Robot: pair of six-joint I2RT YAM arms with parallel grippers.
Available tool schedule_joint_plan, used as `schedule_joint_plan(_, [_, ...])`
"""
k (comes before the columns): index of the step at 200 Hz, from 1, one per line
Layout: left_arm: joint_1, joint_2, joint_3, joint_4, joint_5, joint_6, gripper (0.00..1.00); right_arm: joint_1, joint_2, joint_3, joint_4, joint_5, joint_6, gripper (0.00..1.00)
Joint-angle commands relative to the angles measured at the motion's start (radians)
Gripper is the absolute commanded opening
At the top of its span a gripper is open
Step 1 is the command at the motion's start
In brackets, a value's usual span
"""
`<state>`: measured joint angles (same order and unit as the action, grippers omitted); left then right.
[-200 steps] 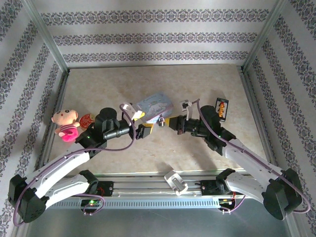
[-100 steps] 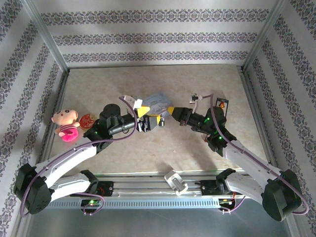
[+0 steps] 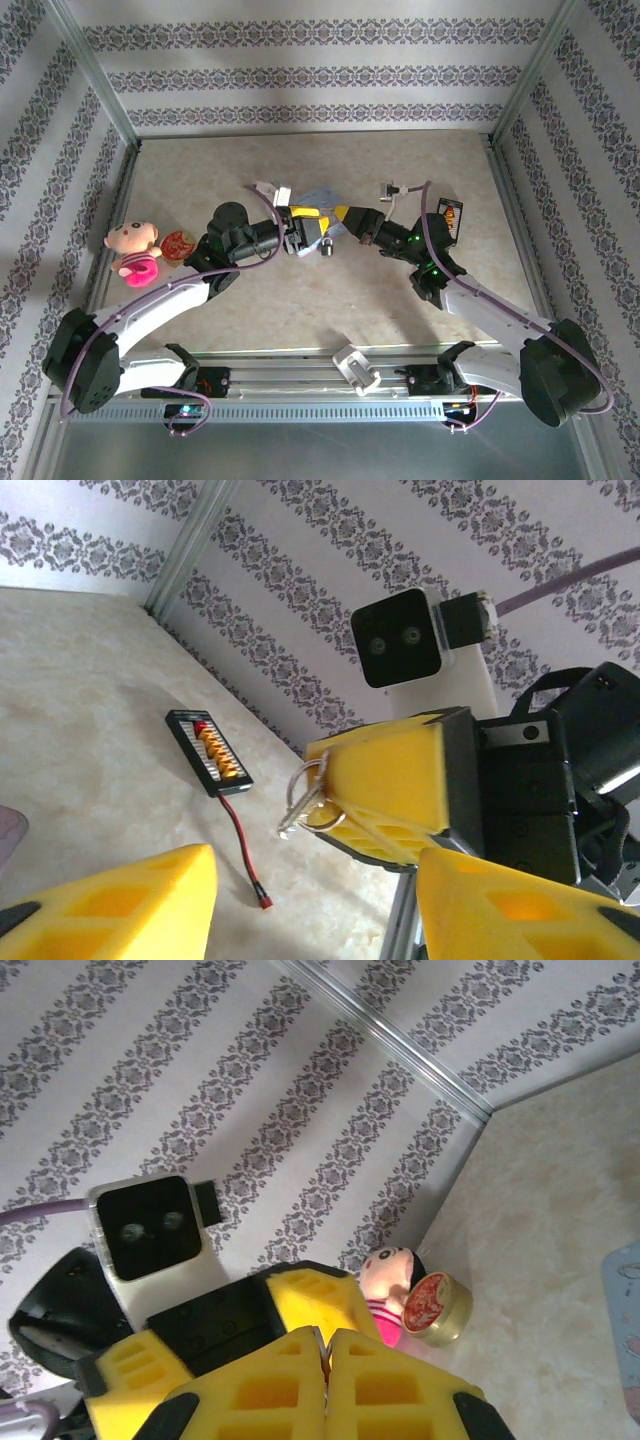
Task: Unlock a padlock with a key
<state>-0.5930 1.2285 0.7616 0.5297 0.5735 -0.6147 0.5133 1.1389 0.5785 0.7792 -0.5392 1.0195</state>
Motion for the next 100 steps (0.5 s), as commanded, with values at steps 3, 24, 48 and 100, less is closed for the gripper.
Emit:
schedule_joint_plan(3, [0.015, 0.002, 0.0, 0.13, 0.039, -0.054, 0.49, 0.02, -0.002, 0.034, 0.097, -0.016, 0.011, 0.0])
schedule_joint_plan(24, [0.022, 0.003, -0.012, 0.159, 0.032, -0.067, 0.43, 0.024, -0.002, 0.029, 0.097, -0.018, 0.012, 0.0])
schedule_joint_plan(48, [0.032, 0.014, -0.015, 0.2, 0.051, -0.088, 0.35, 0.031, -0.002, 0.029, 0.097, -0.022, 0.011, 0.0])
schedule_joint_plan(100, [0.038, 0.053, -0.008, 0.249, 0.106, -0.118, 0.25, 0.037, -0.007, 0.032, 0.095, -0.021, 0.008, 0.0])
